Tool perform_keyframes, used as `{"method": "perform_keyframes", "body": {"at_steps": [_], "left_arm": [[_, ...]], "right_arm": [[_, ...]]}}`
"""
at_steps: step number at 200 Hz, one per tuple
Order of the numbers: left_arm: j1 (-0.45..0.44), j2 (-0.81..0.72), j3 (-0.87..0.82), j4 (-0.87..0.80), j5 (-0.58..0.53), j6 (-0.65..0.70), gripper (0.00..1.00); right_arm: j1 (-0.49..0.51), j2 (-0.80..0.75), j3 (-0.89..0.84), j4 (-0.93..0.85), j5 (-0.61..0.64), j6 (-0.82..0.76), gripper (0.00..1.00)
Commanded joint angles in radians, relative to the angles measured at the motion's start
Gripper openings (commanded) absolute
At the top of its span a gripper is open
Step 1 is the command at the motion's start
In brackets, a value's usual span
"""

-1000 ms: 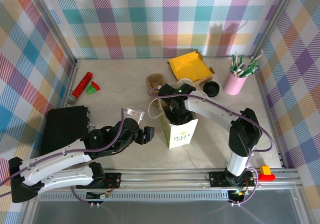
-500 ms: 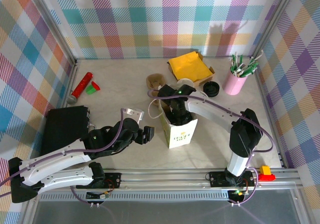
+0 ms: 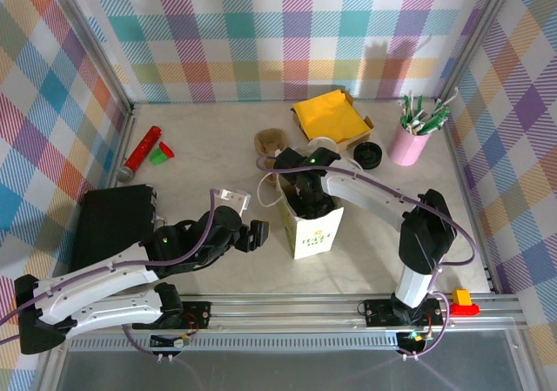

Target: Pack the takeout coffee

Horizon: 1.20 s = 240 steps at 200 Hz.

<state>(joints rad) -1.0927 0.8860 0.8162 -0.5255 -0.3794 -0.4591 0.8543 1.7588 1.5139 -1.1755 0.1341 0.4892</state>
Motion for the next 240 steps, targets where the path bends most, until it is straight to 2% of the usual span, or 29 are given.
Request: {"method": "perform_keyframes", "body": {"at_steps": [1, 144, 240], "left_arm": [[-0.012, -0.018, 0.007, -0.019, -0.013, -0.013, 0.74], [-0.012, -0.019, 0.007, -0.024, -0.011, -0.005, 0.74], [-0.012, 0.000, 0.025, -0.002, 0.014, -0.004, 0.75]], "right_arm": [[0.009, 0.052, -0.012, -0.006, 0.008, 0.001, 0.72], [0.010, 0.011, 0.117, -0.123, 0.038, 0.001, 0.87], [0.009, 0.008, 0.206, -0.198, 0.083, 0.013, 0.88]]}}
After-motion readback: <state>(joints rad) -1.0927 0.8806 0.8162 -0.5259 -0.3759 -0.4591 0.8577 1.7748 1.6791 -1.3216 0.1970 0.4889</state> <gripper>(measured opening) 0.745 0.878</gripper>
